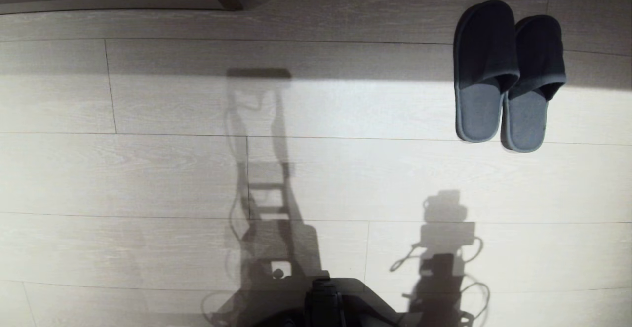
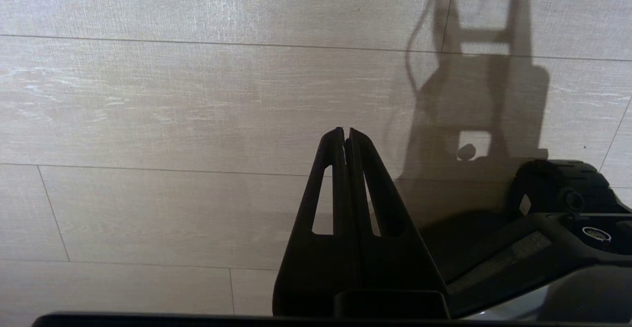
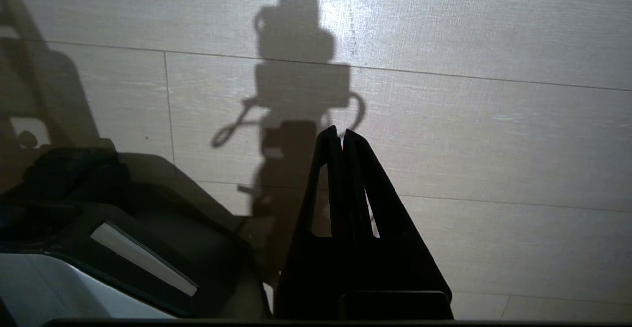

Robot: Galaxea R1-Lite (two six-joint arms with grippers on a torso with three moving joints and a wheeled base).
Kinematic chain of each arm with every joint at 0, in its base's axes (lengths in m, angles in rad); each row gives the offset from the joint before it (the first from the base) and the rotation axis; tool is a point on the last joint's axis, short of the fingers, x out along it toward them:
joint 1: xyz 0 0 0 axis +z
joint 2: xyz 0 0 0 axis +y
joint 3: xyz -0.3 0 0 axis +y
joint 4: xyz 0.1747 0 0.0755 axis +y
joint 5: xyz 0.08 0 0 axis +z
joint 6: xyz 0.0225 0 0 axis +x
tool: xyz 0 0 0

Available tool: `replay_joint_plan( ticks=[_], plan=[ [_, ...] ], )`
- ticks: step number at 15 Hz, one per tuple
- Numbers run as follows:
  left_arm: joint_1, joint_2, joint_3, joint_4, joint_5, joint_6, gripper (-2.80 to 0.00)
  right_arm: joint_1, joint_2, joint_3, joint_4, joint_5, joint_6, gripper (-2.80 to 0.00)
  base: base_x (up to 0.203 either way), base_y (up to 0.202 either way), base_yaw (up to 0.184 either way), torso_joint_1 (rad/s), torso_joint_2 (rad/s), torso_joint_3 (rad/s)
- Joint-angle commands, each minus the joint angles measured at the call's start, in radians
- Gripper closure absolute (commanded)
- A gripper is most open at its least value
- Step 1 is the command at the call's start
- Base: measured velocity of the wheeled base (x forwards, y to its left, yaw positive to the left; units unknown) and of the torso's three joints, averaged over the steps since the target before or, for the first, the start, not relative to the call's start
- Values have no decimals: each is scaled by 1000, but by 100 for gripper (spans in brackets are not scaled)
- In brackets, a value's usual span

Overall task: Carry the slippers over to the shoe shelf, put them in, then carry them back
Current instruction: Pick up the slippers on the floor

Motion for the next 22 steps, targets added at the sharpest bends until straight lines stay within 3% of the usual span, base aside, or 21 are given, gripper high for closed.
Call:
replay_joint_plan(
  ticks=[1,8,12,15,18,22],
  plan=[
    [0,0,0,0,0,-1,0,0,-40,40,0,0,0,0,0,0,0,0,0,0],
    [0,0,0,0,0,-1,0,0,-40,40,-6,-3,-9,0,0,0,0,0,0,0],
    [0,0,0,0,0,-1,0,-1,-40,40,99,42,-19,0,0,0,0,0,0,0],
    [0,0,0,0,0,-1,0,2,-40,40,103,42,-16,0,0,0,0,0,0,0],
    [0,0,0,0,0,-1,0,1,-13,40,24,37,-11,0,0,0,0,0,0,0],
    [0,0,0,0,0,-1,0,-6,257,-16,-156,-26,8,0,0,0,0,0,0,0]
  ],
)
